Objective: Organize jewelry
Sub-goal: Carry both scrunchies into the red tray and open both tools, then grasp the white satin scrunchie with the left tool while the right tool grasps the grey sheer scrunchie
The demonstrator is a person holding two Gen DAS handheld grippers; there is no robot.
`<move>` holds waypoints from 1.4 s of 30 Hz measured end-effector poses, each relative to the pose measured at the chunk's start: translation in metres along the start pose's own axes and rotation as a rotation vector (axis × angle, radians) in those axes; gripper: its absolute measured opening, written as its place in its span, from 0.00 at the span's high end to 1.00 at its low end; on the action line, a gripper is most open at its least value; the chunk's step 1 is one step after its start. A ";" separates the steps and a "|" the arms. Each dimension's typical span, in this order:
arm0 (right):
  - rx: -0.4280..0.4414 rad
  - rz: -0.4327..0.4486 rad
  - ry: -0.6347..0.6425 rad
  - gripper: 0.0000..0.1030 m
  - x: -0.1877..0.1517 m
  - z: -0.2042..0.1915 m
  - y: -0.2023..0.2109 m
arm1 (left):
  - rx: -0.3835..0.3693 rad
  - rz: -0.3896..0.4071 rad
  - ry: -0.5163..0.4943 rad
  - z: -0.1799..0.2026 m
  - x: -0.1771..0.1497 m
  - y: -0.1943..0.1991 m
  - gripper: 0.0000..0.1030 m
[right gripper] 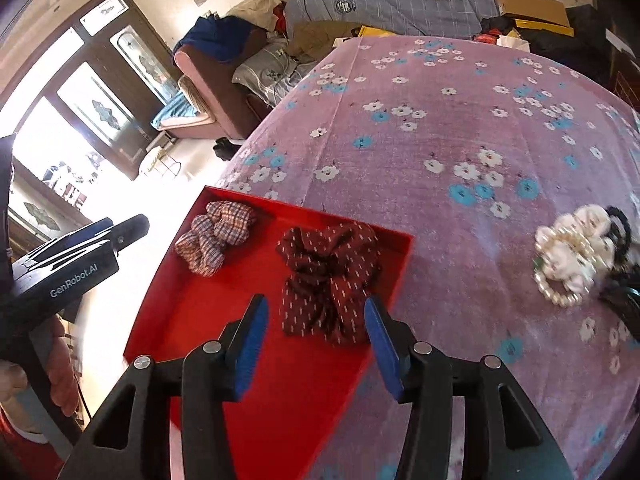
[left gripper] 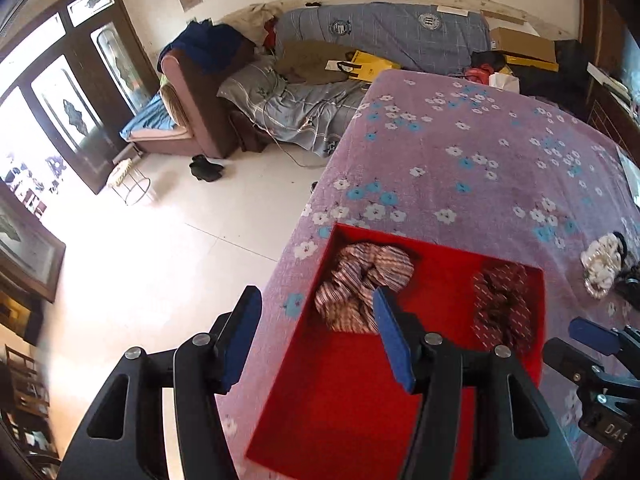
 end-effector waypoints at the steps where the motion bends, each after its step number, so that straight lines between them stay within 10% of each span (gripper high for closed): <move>1: 0.004 0.006 -0.007 0.43 -0.005 0.004 0.007 | 0.003 0.001 -0.005 0.004 -0.002 0.006 0.44; 24: -0.091 0.133 -0.227 0.42 -0.071 0.177 0.138 | -0.090 -0.020 -0.132 0.195 -0.043 0.094 0.43; 42: -0.219 0.191 -0.371 0.41 -0.083 0.313 0.187 | -0.228 -0.046 -0.176 0.292 -0.027 0.064 0.34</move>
Point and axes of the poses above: each gripper's, at about its wrist camera, not at the fingertips, and y roughly against the way its jaws point, z to its right, x to its top, the point moved 9 cm from there along -y, roughly the way its jaws point, and after that the axes turned 5 degrees about -y, right-handed, at the moved point
